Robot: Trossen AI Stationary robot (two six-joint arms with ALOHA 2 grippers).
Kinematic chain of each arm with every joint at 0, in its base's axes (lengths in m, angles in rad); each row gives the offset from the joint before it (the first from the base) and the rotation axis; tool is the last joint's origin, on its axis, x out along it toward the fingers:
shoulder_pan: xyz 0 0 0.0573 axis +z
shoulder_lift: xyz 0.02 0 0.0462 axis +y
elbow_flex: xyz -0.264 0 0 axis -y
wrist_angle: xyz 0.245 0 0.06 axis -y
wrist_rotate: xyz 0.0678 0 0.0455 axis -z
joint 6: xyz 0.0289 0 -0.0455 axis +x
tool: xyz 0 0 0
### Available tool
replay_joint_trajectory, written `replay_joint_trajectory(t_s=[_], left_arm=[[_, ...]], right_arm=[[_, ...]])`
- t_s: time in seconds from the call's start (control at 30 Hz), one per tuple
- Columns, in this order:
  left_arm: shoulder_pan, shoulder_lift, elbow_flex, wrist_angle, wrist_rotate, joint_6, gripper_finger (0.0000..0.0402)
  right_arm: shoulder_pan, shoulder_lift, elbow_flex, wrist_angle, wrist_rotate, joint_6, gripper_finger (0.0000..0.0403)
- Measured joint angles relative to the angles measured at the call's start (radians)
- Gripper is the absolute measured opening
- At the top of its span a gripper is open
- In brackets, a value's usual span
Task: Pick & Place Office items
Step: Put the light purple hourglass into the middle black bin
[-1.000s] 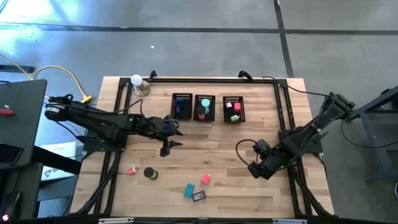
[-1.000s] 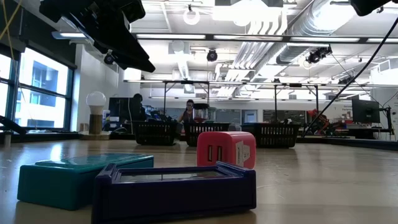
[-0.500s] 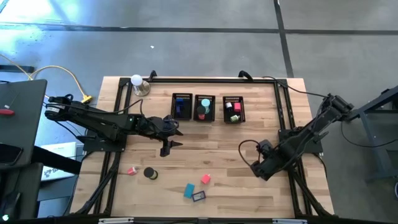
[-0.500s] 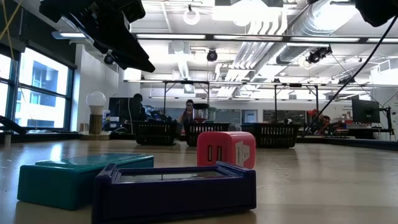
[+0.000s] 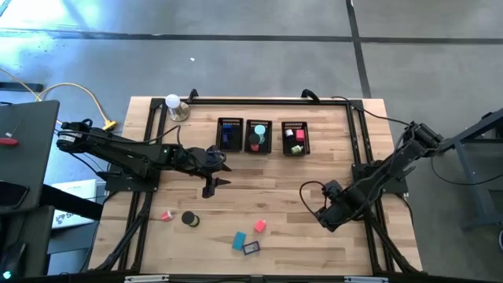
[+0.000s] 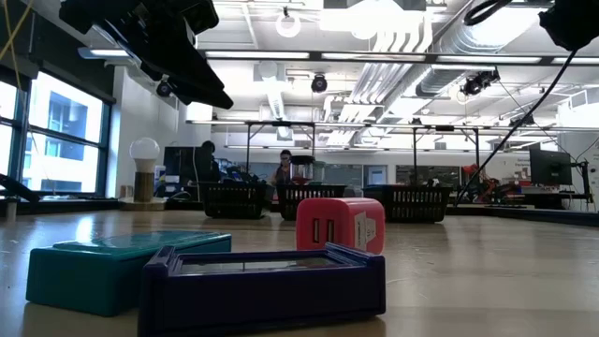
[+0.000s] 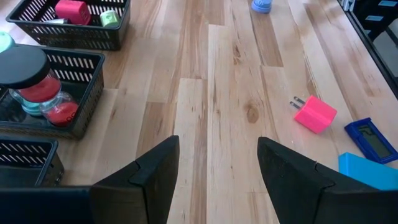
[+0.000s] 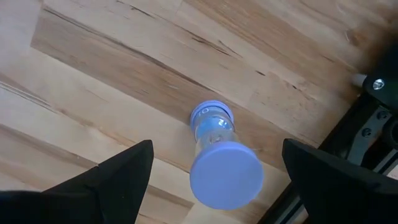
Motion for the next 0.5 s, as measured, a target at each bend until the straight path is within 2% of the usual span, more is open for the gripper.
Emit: replay_joint_trajectory(t_s=[0.27,0.5], left_arm=[[0.000,0.000,0.000,0.000,0.045,0.000,0.0211],[-0.001,0.000,0.000,0.000,0.046,0.000,0.0211]], right_arm=[[0.042,0.000,0.000,0.016,0.002,0.071,0.0346],[0.077,0.000,0.000,0.017,0.004,0.158,0.0346]])
